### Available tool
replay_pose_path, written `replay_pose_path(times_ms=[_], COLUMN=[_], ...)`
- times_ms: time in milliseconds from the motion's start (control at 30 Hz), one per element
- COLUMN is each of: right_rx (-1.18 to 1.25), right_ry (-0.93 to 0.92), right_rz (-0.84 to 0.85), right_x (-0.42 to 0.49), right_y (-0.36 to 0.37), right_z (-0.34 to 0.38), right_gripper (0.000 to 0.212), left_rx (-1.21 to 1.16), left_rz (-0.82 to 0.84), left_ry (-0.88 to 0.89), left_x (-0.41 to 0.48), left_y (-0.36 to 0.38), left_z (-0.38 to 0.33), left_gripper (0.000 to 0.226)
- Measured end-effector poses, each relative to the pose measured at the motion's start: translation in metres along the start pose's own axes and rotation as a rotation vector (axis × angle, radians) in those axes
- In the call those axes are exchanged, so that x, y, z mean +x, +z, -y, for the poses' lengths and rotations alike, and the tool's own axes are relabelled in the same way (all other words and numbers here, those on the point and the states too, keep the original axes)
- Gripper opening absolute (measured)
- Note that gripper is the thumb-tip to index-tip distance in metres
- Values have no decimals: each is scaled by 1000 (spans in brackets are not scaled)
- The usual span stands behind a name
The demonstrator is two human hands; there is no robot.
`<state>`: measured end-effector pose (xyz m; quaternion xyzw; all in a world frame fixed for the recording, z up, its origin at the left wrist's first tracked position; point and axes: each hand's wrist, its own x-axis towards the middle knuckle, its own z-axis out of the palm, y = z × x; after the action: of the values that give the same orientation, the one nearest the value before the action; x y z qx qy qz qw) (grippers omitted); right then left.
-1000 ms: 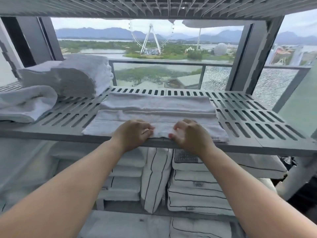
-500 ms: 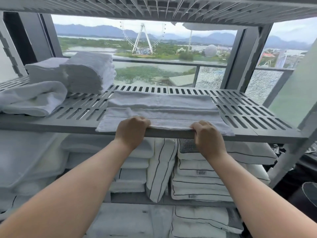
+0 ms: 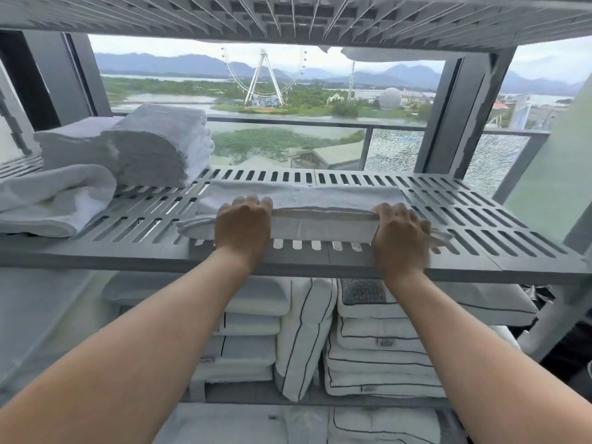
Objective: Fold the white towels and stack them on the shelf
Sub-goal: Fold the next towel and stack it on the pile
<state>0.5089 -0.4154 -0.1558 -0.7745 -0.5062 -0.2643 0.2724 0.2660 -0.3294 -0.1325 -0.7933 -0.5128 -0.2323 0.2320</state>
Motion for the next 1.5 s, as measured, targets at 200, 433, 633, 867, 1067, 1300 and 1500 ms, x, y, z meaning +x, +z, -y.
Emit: replay_pose_path(times_ms=[200, 433, 633, 867, 1067, 1300, 1500], right_rx=[10, 58, 2, -169, -122, -217, 231], right_ry=[-67, -155, -122, -3, -32, 6, -307], right_rz=[-106, 95, 219, 342, 189, 114, 342], right_x=[83, 169, 192, 187, 187, 186, 180], right_y=[44, 104, 147, 161, 165, 157, 145], right_z=[2, -2, 0, 1, 1, 11, 93], right_gripper=[31, 23, 28, 23, 20, 23, 24], left_rx=[32, 67, 10, -144, -234, -19, 5], left_rz=[-90, 66, 273, 432, 487, 579, 436], left_ry=[-11, -44, -83, -45, -40, 19, 28], left_x=[69, 147, 182, 188, 193, 195, 189], left_y=[29, 71, 113, 145, 154, 156, 157], left_z=[7, 11, 13, 26, 37, 45, 59], left_gripper=[43, 37, 30, 29, 43, 45, 40])
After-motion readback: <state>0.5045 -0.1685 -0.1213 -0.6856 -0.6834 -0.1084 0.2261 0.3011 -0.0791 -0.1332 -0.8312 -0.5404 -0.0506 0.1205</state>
